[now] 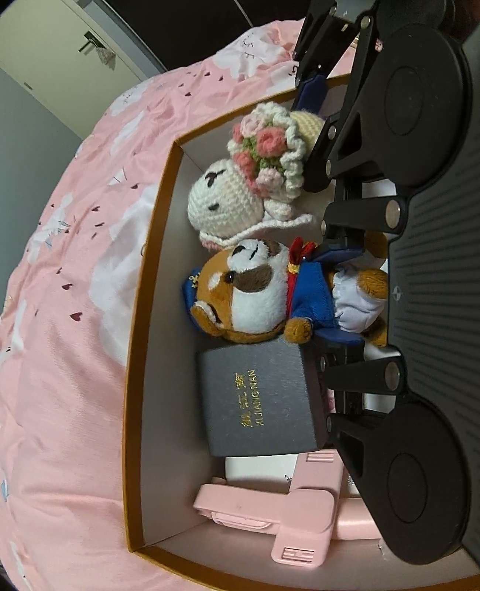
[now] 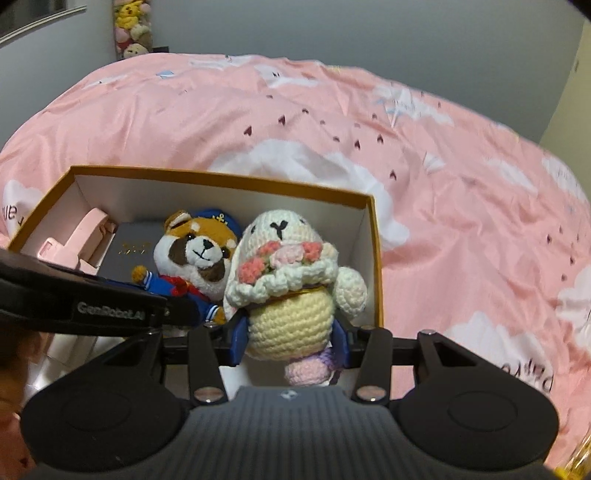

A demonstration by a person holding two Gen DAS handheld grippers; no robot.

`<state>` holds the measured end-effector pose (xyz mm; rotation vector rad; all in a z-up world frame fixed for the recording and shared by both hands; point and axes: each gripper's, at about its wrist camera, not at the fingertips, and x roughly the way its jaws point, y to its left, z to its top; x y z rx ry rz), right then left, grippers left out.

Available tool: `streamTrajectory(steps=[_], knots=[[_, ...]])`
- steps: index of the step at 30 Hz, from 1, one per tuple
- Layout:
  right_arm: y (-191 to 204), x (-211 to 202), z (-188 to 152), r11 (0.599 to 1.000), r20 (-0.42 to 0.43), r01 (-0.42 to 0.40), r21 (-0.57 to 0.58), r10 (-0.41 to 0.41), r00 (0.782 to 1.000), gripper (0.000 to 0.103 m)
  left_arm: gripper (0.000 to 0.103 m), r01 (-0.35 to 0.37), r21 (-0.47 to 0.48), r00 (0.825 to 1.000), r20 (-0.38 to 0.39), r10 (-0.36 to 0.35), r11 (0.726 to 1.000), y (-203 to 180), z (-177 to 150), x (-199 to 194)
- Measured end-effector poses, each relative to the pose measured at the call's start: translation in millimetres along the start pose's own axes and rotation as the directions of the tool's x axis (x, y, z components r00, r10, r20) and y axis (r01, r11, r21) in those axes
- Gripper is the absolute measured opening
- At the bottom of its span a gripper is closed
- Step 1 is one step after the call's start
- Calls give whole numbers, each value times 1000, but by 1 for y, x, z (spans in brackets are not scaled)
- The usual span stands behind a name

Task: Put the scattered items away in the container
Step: 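Carry both plushes over the orange box and lower them inside, then open both tools to release the plushes inside the box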

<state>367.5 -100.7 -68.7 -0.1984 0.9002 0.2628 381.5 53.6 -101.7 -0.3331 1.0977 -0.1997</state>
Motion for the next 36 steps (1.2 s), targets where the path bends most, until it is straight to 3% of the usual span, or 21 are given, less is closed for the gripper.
streamTrajectory(steps=[5, 9, 14, 22, 23, 24, 27, 30, 33, 36], knots=[[1, 6, 4, 1000, -19, 24, 17, -24, 1000, 47, 41, -3, -46, 1000, -25, 2, 999, 5, 1, 6], [0, 3, 3, 1000, -14, 8, 0, -8, 1000, 49, 54, -23, -1, 1000, -14, 23, 1000, 3, -4, -1], [-4, -2, -1, 999, -6, -37, -17, 37, 999, 51, 54, -53, 65, 999, 13, 52, 997, -5, -7, -14], [-12, -13, 0, 994, -24, -103, -38, 103, 994, 58, 57, -5, 85, 999, 37, 2, 996, -6, -14, -36], [-13, -15, 0, 994, -23, -106, -41, 105, 994, 58, 53, -3, 90, 999, 36, 0, 996, -7, -15, -36], [-12, -17, 1, 994, -22, -101, -51, 100, 995, 57, 46, 0, 94, 999, 34, -3, 996, -7, -15, -36], [-10, -19, 1, 993, -11, -85, -78, 84, 996, 55, 39, 10, 98, 999, 32, -13, 995, -7, -18, -32], [-8, -16, 0, 991, -29, -100, -93, 97, 995, 41, 30, 16, 97, 1000, 25, -19, 995, -5, -21, -28], [-5, -10, -5, 988, -45, -99, -119, 94, 995, 28, 25, 20, 86, 1000, 18, -22, 996, -5, -20, -21], [-4, -5, -9, 988, -47, -91, -121, 86, 995, 23, 24, 14, 77, 1000, 26, -16, 997, -7, -18, -15]])
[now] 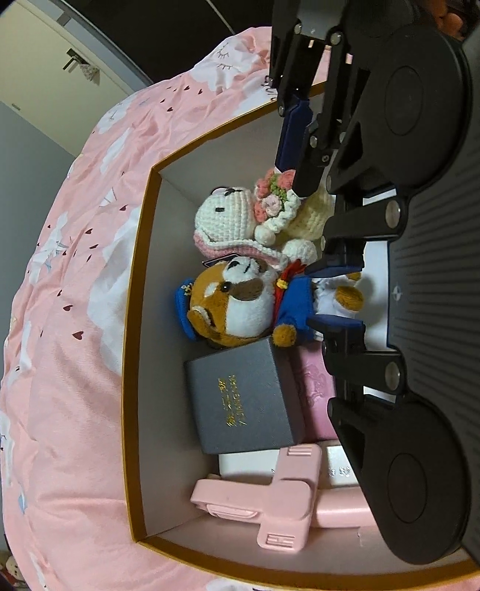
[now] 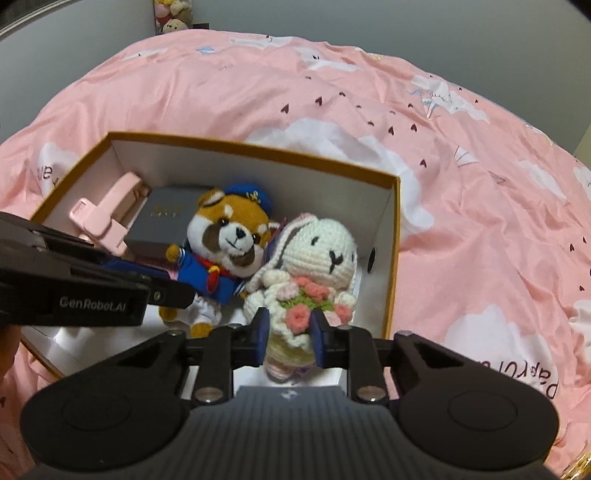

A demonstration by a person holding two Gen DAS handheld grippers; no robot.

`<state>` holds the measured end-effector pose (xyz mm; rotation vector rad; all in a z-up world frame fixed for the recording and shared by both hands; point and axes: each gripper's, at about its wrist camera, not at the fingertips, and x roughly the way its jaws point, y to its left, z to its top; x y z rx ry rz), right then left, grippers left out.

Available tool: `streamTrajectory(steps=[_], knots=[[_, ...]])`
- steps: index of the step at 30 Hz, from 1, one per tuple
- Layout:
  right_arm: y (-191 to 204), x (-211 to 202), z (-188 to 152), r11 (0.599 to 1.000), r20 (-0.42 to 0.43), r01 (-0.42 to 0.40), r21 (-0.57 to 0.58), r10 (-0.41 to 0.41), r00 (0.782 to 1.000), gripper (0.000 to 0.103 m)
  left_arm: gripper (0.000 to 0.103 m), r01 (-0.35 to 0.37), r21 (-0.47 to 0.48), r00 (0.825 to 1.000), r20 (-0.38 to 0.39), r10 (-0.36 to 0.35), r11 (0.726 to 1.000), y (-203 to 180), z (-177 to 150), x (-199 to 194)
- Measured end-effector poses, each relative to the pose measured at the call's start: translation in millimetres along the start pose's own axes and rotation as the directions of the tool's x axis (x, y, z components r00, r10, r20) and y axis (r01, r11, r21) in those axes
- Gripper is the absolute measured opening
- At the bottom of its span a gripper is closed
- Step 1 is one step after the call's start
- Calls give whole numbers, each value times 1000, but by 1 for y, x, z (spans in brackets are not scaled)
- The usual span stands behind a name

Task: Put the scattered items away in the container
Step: 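Open both tools to release the plushes inside the box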

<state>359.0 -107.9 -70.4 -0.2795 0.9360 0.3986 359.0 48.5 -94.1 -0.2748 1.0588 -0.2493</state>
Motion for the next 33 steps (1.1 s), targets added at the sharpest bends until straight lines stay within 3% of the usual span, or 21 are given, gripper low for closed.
streamTrajectory(steps=[12, 14, 16, 19, 20, 21, 25, 30, 33], knots=[[3, -3, 0, 1000, 75, 17, -6, -16, 997, 25, 25, -31, -21, 999, 19, 31, 999, -7, 1, 5], [4, -10, -4, 1000, 105, 29, -8, -28, 994, 46, 28, -44, -19, 999, 23, 45, 999, -7, -1, 1], [5, -18, -7, 998, 144, 58, -12, -56, 988, 57, 30, -57, -12, 998, 35, 57, 998, -9, -4, -5], [5, -27, -9, 997, 169, 72, 1, -71, 983, 66, 44, -91, -1, 994, 68, 91, 996, -12, -8, -17], [4, -29, -10, 997, 175, 72, 11, -72, 982, 68, 54, -108, 3, 990, 88, 108, 994, -13, -10, -22], [3, -33, -11, 998, 184, 66, 22, -69, 980, 69, 58, -124, 6, 986, 111, 123, 992, -14, -13, -27], [2, -47, -18, 996, 227, 47, 73, -63, 972, 82, 60, -143, 18, 971, 196, 136, 990, -19, -22, -47], [5, -69, -33, 987, 346, 66, 149, -115, 931, 93, 88, -165, 20, 936, 319, 150, 986, -26, -36, -74], [3, -82, -40, 981, 393, 30, 192, -105, 914, 95, 88, -138, 11, 926, 356, 126, 990, -25, -43, -90]])
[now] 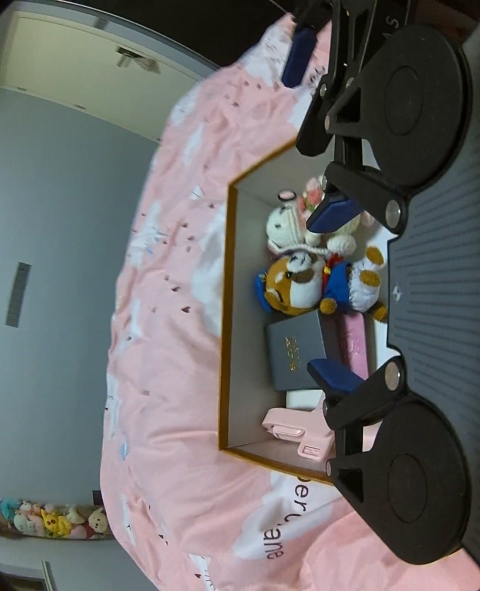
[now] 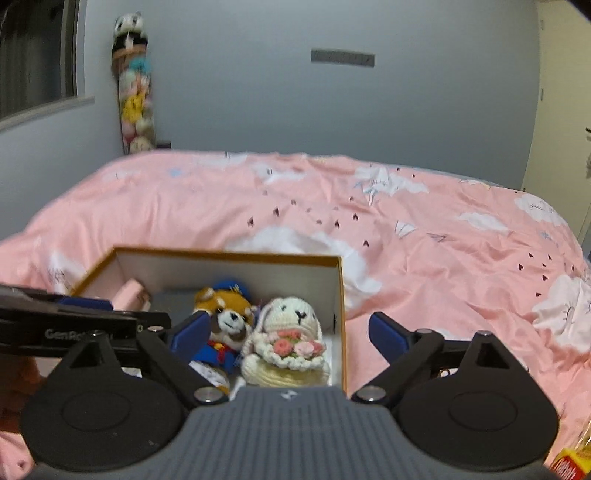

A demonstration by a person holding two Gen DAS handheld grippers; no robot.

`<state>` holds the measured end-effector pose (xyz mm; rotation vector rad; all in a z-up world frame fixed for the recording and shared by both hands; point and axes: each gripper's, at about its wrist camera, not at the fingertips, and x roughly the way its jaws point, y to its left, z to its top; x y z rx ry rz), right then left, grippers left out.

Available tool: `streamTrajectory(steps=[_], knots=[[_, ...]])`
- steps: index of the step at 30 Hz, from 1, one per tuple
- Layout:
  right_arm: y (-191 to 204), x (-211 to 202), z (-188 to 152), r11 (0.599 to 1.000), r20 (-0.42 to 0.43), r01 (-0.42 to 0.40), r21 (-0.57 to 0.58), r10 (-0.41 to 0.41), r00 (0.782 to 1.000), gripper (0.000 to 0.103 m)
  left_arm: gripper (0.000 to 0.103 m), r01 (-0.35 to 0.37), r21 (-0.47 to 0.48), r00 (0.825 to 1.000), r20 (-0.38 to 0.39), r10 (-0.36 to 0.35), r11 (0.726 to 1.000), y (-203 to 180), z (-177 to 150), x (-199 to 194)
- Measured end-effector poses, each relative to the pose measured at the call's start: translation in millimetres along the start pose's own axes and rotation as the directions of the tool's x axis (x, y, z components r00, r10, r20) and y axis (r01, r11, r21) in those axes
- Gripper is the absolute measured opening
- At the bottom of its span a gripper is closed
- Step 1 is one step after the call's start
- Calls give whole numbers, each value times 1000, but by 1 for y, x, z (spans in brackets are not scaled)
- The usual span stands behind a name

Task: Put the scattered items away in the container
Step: 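Open both tools to release the plushes inside the box, then withdraw both tools from the box toward the gold gift box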

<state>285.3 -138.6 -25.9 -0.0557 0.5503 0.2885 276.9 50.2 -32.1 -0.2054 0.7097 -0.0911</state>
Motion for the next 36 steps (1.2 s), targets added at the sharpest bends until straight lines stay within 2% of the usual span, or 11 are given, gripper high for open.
streamTrajectory(steps=[1, 7, 11, 15, 22, 24, 29, 36], knots=[[-1, -4, -1, 1000, 6, -4, 18, 3, 1000, 99, 88, -2, 1, 1000, 14, 2, 1000, 0, -1, -6], [5, -29, -11, 996, 2, -44, 82, 44, 999, 100, 90, -71, 35, 990, 127, 66, 997, -5, -17, -45], [13, -53, -22, 993, 41, -9, 119, 4, 999, 100, 90, -75, -7, 984, 159, 75, 997, -2, -31, -69], [13, -71, -36, 978, 50, -47, 201, 37, 998, 100, 90, -71, -35, 982, 171, 76, 997, 1, -49, -91], [7, -102, -61, 911, 31, -25, 411, 14, 999, 100, 90, -77, -23, 988, 136, 80, 997, 4, -75, -119], [9, -112, -66, 914, 25, -16, 405, 6, 1000, 100, 90, -79, -32, 988, 130, 82, 996, 7, -82, -129], [28, -133, -76, 969, 13, -7, 247, 4, 1000, 100, 90, -67, -72, 991, 108, 75, 995, 15, -100, -152], [46, -152, -95, 979, -8, -31, 203, 33, 999, 100, 90, -72, -98, 997, 24, 74, 993, 24, -136, -172]])
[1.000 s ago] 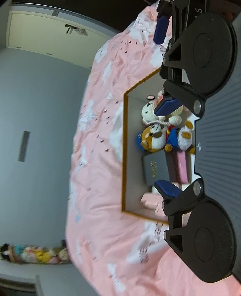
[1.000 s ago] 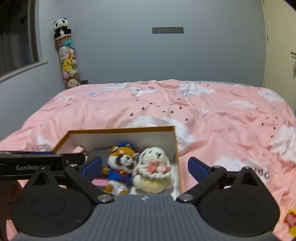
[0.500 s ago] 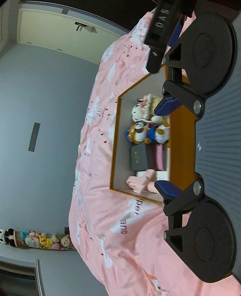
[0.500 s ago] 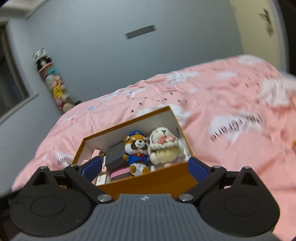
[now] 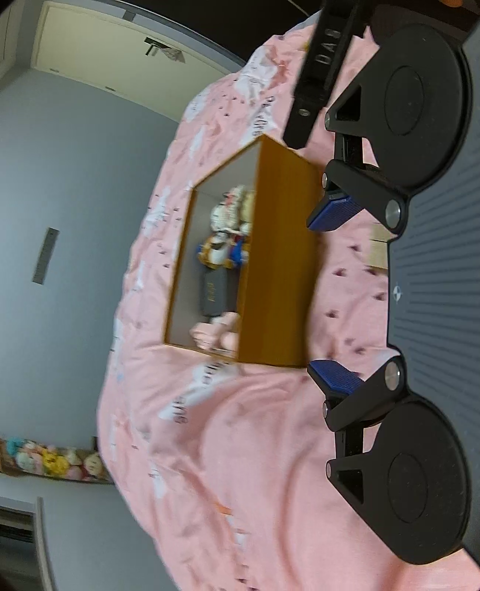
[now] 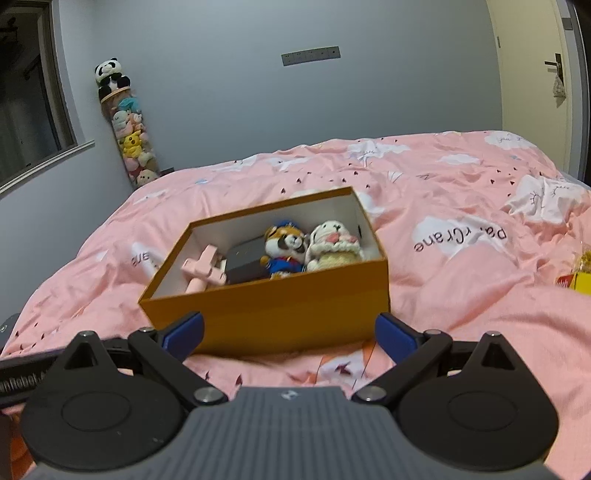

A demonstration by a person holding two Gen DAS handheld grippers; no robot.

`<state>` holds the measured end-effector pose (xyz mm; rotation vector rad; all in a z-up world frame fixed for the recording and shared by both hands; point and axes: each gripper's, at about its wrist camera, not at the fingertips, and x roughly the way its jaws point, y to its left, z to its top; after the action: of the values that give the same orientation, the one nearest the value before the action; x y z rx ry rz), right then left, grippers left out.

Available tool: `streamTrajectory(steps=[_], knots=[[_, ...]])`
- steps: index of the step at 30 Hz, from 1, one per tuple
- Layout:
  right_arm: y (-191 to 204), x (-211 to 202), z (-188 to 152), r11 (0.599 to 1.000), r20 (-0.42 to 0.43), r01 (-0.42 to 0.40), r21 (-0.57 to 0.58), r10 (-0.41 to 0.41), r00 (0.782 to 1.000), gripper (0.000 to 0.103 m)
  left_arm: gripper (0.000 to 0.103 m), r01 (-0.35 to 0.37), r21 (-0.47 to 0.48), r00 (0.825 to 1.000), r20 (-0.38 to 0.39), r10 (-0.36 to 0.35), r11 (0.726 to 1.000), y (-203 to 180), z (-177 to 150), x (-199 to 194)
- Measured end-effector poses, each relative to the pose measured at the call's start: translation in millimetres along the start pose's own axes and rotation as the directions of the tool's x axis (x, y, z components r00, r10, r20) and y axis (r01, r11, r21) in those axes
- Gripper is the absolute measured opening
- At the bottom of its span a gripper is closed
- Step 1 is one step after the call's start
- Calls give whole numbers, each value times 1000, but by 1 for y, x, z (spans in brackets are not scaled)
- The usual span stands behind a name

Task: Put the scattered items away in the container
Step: 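Withdraw both tools from the box toward the gold gift box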

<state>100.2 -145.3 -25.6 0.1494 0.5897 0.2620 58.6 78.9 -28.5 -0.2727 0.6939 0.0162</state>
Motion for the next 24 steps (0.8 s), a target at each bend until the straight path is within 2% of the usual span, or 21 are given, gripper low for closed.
streamTrajectory(steps=[3, 6, 11, 15, 18, 21, 24], knots=[[2, -4, -8, 1000, -34, -9, -2, 9, 999, 100, 90, -1, -15, 999, -50, 1, 1000, 6, -13, -2], [3, -8, -13, 1000, -52, -4, -16, 3, 999, 100, 90, -4, -17, 998, -65, 3, 1000, 9, -19, -8], [0, -20, -4, 1000, -57, 10, -17, -11, 998, 100, 90, 12, -3, 1000, -6, -12, 1000, 4, -5, -37], [6, -39, 14, 994, -34, -15, -108, 12, 999, 99, 90, 23, 14, 999, 33, -23, 1000, 5, 23, -68], [12, -51, 24, 985, -42, -27, -172, 20, 999, 99, 90, 55, 9, 998, 0, -55, 998, 13, 40, -86], [17, -55, 23, 979, -60, -43, -201, 32, 998, 99, 90, 77, -15, 996, -40, -78, 997, 22, 44, -91], [20, -49, 15, 975, -133, -80, -206, 53, 990, 99, 90, 39, -7, 997, -61, -40, 999, 23, 33, -84]])
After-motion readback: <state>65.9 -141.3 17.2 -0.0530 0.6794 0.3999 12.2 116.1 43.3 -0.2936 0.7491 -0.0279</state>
